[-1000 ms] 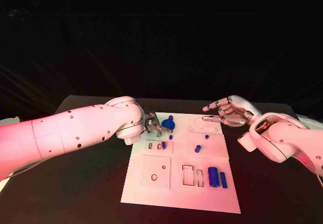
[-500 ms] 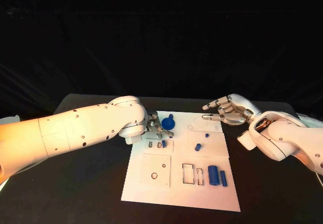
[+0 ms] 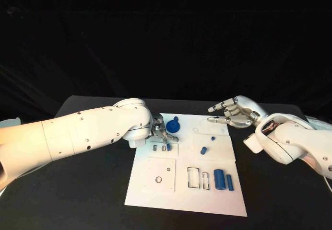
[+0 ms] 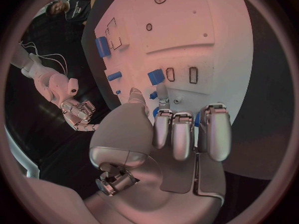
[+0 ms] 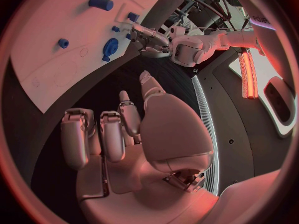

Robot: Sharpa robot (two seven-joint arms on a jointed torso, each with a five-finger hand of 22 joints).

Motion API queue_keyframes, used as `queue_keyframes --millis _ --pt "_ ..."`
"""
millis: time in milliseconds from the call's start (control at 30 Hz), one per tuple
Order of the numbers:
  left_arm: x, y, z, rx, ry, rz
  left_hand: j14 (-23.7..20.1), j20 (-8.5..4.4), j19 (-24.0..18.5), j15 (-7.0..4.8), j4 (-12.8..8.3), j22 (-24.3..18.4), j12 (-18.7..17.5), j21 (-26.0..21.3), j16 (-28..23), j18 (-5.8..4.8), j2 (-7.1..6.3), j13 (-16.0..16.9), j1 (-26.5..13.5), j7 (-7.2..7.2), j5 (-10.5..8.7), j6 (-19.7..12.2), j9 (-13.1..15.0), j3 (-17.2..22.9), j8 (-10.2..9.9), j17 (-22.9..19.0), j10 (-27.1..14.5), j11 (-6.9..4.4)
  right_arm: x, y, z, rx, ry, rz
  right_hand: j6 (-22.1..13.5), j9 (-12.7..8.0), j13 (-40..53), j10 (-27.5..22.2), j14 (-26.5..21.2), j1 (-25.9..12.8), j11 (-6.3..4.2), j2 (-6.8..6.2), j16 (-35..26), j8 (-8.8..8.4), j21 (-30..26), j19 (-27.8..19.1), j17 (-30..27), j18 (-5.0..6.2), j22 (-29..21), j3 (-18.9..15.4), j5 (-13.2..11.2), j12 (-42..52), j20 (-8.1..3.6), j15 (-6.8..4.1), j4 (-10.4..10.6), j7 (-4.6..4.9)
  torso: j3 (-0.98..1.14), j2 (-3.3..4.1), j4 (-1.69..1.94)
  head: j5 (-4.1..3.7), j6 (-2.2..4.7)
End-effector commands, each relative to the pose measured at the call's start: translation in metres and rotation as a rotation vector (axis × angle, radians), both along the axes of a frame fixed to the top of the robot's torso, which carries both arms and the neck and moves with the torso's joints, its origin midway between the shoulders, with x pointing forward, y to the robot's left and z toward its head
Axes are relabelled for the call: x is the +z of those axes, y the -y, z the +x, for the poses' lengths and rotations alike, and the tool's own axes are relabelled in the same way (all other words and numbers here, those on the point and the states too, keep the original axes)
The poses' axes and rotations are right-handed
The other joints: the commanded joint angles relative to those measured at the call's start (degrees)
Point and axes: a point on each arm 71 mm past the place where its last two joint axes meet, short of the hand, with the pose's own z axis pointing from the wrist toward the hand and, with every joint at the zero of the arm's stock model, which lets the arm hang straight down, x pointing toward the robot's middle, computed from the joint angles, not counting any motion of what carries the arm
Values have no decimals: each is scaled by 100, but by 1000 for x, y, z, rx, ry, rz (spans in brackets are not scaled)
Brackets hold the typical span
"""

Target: Assemble the parts on the task board

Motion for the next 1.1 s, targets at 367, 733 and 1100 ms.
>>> queue_keyframes --millis 367,733,1100 --pt "-7 0 -2 -15 -43 63 592 -45 167 -53 -1 505 24 25 18 -103 84 682 39 -28 -15 9 35 18 55 1509 98 -38 -1 0 0 3 -7 -6 46 8 94 6 455 35 -30 21 -18 27 -34 -10 908 59 298 -27 35 -30 -8 -8 -1 -6 1 -1 -1 -3 -37" --pt "-7 1 -3 -21 -44 65 592 -50 171 -59 -17 519 27 31 18 -105 100 688 115 -37 -14 3 88 47 80 1509 102 -46 -2 0 0 3 -7 -6 46 8 94 6 455 35 -30 21 -18 27 -34 -10 908 59 298 -27 35 -30 -8 -8 -1 -6 -1 1 -3 2 -41" --pt "-8 3 -3 -31 -54 73 592 -63 163 -67 41 535 14 31 18 -105 -292 698 364 -39 -1 -61 328 1196 79 1509 102 -53 -2 0 1 4 -8 -6 48 9 94 8 455 39 -31 29 -18 27 -33 -8 909 58 301 -34 51 -29 -9 -9 -2 -7 1 2 1 1 -56"
